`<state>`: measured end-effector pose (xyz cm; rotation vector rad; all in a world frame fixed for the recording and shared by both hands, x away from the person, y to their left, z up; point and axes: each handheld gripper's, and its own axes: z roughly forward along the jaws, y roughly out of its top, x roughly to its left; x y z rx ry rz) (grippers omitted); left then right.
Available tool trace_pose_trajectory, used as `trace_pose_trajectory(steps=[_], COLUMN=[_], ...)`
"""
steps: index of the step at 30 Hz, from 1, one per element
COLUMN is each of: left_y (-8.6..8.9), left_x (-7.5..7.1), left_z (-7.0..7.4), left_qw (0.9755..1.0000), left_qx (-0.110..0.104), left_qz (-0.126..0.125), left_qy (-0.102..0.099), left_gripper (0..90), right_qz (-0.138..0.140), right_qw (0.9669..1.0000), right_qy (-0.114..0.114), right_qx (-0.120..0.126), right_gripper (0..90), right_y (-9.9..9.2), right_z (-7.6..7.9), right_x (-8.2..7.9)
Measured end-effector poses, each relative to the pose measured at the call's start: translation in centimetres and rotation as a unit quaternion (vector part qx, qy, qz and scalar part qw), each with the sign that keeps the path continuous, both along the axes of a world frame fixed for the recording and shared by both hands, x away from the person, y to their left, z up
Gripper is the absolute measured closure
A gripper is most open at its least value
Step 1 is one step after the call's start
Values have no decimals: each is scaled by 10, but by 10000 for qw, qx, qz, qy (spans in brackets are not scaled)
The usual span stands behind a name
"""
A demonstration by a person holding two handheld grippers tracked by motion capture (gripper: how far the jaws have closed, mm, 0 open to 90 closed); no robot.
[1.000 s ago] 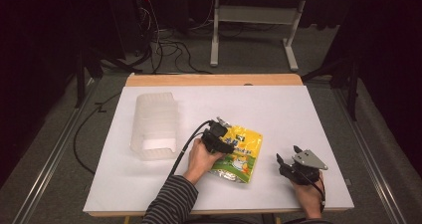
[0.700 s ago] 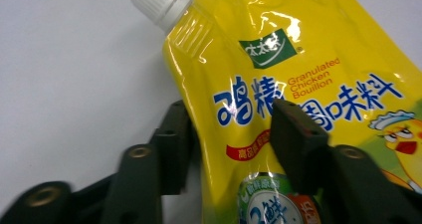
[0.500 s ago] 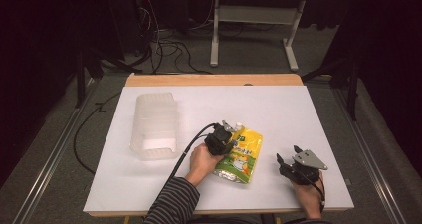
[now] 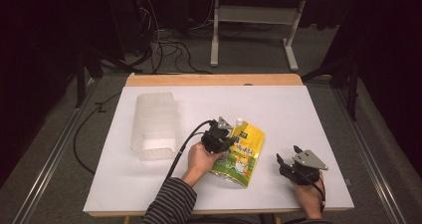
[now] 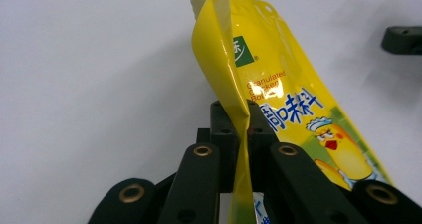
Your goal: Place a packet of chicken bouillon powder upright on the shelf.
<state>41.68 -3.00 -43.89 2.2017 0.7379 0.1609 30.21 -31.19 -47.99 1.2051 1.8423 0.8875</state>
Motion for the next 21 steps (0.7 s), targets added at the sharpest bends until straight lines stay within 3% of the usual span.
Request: trace_pose_trajectory(steps=[5, 11, 21], left_y=[8, 21, 40], left_x=[-1, -4, -10], left_z=[10, 26, 45], left_qw=[9998, 9989, 9973], left_qx=[-220, -460, -683], left_qz=[8, 46, 17], left_qy=[8, -125, -270], left_gripper=[873, 876, 889], right_qz=[-16, -3, -45], right_qw=[10000, 10000, 10000], right_qy=[-31, 11, 4], right_qx=[29, 0, 13], right_gripper=[322, 323, 324], right_y=[-1, 0, 0], right_z=[0, 0, 0], right_x=[-1, 0, 0])
